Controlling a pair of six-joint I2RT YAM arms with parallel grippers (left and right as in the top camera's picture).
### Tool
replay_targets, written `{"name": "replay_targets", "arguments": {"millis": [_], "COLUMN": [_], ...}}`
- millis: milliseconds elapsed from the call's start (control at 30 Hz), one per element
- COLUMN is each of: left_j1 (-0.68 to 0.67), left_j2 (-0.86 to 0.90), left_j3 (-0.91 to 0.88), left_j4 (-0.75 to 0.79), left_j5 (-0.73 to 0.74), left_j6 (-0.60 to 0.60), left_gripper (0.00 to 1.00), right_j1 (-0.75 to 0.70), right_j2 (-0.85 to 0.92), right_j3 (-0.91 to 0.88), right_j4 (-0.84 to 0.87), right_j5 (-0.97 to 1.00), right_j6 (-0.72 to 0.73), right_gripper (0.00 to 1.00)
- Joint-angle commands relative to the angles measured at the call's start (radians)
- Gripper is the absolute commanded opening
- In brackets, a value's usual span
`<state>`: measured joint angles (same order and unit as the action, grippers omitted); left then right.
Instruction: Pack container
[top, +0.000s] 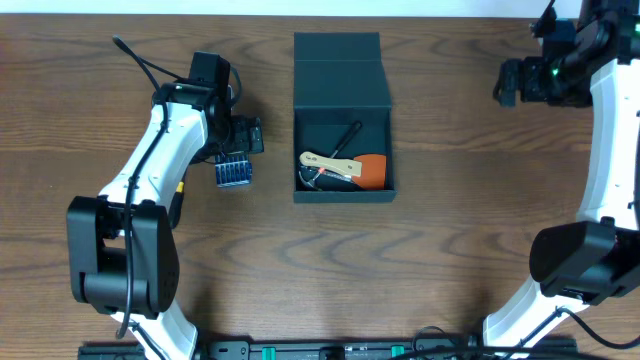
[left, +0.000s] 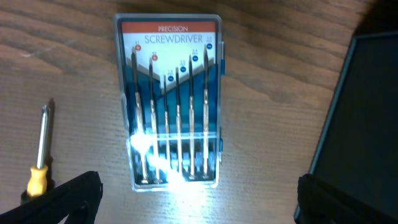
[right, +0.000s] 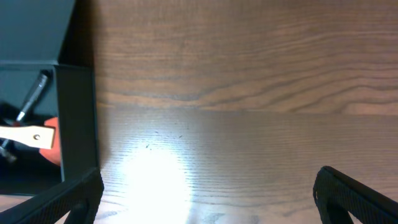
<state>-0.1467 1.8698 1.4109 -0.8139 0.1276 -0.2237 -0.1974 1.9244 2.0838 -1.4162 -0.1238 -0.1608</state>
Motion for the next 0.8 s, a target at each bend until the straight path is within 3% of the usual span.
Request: {"name": "replay_targets", "arguments": {"millis": [0, 767], "left_j1": [0.002, 0.046], "left_j2": [0.039, 0.172], "left_j3": [0.015, 0.014], "left_j4": [0.005, 0.087], "left_j5": [-0.029, -0.069], "left_j6": [0.028, 0.046], "left_gripper": [0.99, 0.99], "right_j1": [-0.005, -0.005], "right_j2": [0.008, 0.008], "right_j3": [-0.037, -0.09], "right_j4": [0.021, 0.071], "right_j5": [-0.012, -0.012], "right_j6": [-0.031, -0.058], "right_gripper": [0.99, 0.99]}}
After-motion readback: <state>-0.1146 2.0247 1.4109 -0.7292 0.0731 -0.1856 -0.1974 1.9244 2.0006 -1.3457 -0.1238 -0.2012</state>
